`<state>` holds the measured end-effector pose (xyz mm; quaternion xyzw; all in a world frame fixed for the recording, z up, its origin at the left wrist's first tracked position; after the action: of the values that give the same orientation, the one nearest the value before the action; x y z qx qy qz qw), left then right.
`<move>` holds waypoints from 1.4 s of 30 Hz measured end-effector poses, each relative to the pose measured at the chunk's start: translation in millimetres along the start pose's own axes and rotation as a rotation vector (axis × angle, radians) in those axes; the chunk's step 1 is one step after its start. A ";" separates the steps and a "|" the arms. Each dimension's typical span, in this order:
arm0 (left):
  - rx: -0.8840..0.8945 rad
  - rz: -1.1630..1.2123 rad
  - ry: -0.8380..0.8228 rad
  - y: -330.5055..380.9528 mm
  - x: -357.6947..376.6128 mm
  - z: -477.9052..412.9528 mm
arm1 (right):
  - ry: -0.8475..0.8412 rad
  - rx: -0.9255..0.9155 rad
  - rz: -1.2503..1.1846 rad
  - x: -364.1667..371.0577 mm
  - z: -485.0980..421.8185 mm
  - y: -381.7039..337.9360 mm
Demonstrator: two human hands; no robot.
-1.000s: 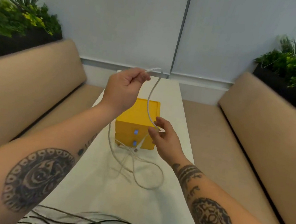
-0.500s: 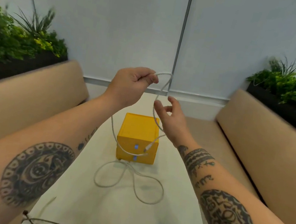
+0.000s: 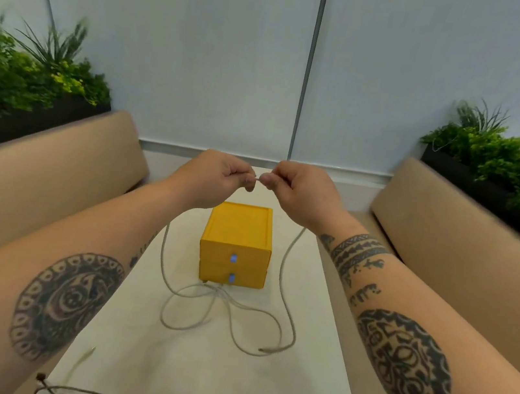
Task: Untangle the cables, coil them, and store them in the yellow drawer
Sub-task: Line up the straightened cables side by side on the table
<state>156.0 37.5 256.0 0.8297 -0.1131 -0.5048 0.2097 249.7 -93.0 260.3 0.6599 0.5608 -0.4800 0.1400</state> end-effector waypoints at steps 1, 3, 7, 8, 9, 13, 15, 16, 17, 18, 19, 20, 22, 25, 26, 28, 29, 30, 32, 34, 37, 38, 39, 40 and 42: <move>-0.013 -0.003 -0.017 -1.3 2.7 1.9 | 0.001 -0.005 0.033 1.7 0.8 2.5; -0.047 -0.014 -0.030 -4.8 7.1 4.5 | 0.007 0.016 0.081 5.2 5.0 9.0; -0.104 -0.081 -0.062 -7.6 11.6 12.1 | -0.004 0.143 0.164 16.8 19.6 38.2; -0.114 -0.115 -0.076 -6.4 12.4 14.7 | -0.012 0.183 0.168 19.5 24.2 48.7; -0.114 -0.161 -0.088 -4.1 12.8 17.2 | -0.020 0.225 0.167 21.4 29.0 59.8; -0.076 -0.320 -0.132 1.7 17.8 25.6 | -0.084 0.345 0.142 28.8 50.2 96.7; -0.070 -0.359 -0.145 1.3 20.8 28.2 | -0.100 0.376 0.112 32.5 58.5 106.0; -0.070 -0.366 -0.148 1.1 22.1 29.0 | -0.105 0.392 0.091 34.9 62.2 109.5; -0.068 -0.370 -0.151 0.9 23.4 29.6 | -0.108 0.405 0.073 37.9 65.7 112.8; -0.066 -0.375 -0.155 0.2 25.0 30.0 | -0.109 0.415 0.059 41.6 69.4 116.8; -0.059 -0.377 -0.158 -0.3 27.1 30.4 | -0.110 0.417 0.057 44.4 73.5 120.4; -0.048 -0.371 -0.161 -0.9 29.0 31.0 | -0.110 0.415 0.059 47.3 77.9 125.3; -0.032 -0.341 -0.152 -2.7 30.0 32.6 | -0.102 0.407 0.061 51.0 86.8 135.8; -0.027 -0.303 -0.137 -7.1 28.6 36.6 | -0.069 0.390 0.095 52.4 99.8 145.6; -0.030 -0.294 -0.140 -9.0 28.9 37.3 | -0.055 0.382 0.116 52.4 103.2 147.3; -0.062 -0.230 -0.152 -14.9 29.2 38.8 | -0.045 0.384 0.160 53.6 109.4 151.2; -0.092 -0.183 -0.152 -18.7 27.7 39.6 | -0.046 0.403 0.162 53.5 111.4 153.5; -0.125 -0.145 -0.152 -22.9 25.3 40.3 | -0.054 0.437 0.149 53.9 113.1 157.7; -0.159 -0.116 -0.149 -28.4 19.9 41.1 | -0.082 0.510 0.127 53.7 113.9 165.8; -0.162 -0.105 -0.145 -29.1 18.3 40.6 | -0.139 0.544 0.132 52.7 111.2 163.0; -0.146 -0.058 -0.120 -20.6 21.4 33.0 | -0.162 0.473 0.037 53.5 94.3 132.0; -0.140 -0.052 -0.131 -16.5 25.7 29.7 | -0.155 0.398 -0.053 54.6 85.5 110.6; -0.132 -0.045 -0.144 -12.2 30.9 26.8 | -0.153 0.325 -0.165 57.0 76.2 87.5; -0.125 -0.034 -0.150 -8.0 35.1 24.7 | -0.173 0.270 -0.273 60.5 69.0 63.7; -0.115 0.014 -0.130 -3.8 39.3 22.0 | -0.269 0.228 -0.395 71.1 59.1 23.3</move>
<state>154.7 20.0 214.4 0.7811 -0.1031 -0.5617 0.2525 235.6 -100.4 166.3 0.4795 0.5974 -0.6415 0.0415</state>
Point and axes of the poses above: each hand's wrist, its own z-axis away from the middle knuckle, its own x-axis out of the palm, y = z × x, the point moved 7 cm from there along -z, towards the middle knuckle, and after that the axes turned 1 degree about x, right-handed, at the moved point
